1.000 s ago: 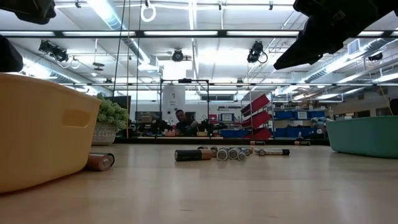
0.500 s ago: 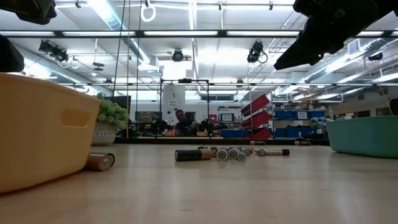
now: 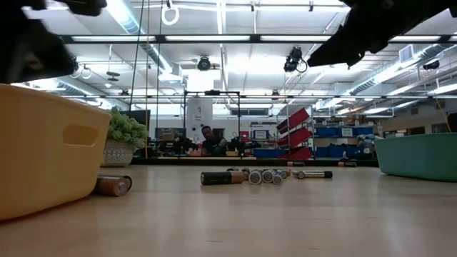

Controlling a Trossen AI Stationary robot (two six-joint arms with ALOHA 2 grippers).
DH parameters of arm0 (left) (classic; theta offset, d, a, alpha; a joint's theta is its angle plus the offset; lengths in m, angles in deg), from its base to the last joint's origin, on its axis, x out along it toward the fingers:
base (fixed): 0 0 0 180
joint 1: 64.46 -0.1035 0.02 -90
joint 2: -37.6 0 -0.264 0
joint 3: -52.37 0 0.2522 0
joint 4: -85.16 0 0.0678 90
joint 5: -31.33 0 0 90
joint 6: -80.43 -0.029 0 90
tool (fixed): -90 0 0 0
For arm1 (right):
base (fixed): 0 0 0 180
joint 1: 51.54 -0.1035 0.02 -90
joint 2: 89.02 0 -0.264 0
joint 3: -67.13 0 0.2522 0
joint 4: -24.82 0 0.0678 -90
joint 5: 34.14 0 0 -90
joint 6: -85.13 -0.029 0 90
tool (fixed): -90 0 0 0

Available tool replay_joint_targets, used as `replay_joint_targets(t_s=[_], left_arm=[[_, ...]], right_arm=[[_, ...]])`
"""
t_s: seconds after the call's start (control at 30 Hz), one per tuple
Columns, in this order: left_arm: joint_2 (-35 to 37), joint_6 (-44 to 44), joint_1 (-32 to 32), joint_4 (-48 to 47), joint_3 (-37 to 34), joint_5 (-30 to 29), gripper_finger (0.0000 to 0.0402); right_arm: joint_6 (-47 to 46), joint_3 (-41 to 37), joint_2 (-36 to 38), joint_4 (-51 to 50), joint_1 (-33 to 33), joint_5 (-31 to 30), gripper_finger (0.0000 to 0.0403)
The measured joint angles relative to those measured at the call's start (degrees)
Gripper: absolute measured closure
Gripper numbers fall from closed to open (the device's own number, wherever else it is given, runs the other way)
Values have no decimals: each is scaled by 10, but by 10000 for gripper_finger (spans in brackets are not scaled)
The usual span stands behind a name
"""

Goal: Sort batteries
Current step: Put the black battery into the yellow bin

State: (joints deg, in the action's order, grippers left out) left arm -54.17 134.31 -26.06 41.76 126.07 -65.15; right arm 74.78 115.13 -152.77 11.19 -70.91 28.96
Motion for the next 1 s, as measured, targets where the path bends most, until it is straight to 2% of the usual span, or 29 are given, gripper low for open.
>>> replay_joint_targets(t_s=[0.47,0.67,0.73,0.9,1.0], left_arm=[[1,-272,-103,-1,23,-108,316],[1,-356,-147,3,23,-109,316],[1,-380,-159,3,23,-111,316],[16,-415,-174,-15,23,-178,316],[40,-430,-174,-22,23,-245,316]], right_arm=[[44,0,0,48,0,2,313],[46,0,0,50,1,2,313],[47,0,-4,51,1,24,313],[56,3,-54,93,0,45,313],[55,33,-97,92,8,45,313]])
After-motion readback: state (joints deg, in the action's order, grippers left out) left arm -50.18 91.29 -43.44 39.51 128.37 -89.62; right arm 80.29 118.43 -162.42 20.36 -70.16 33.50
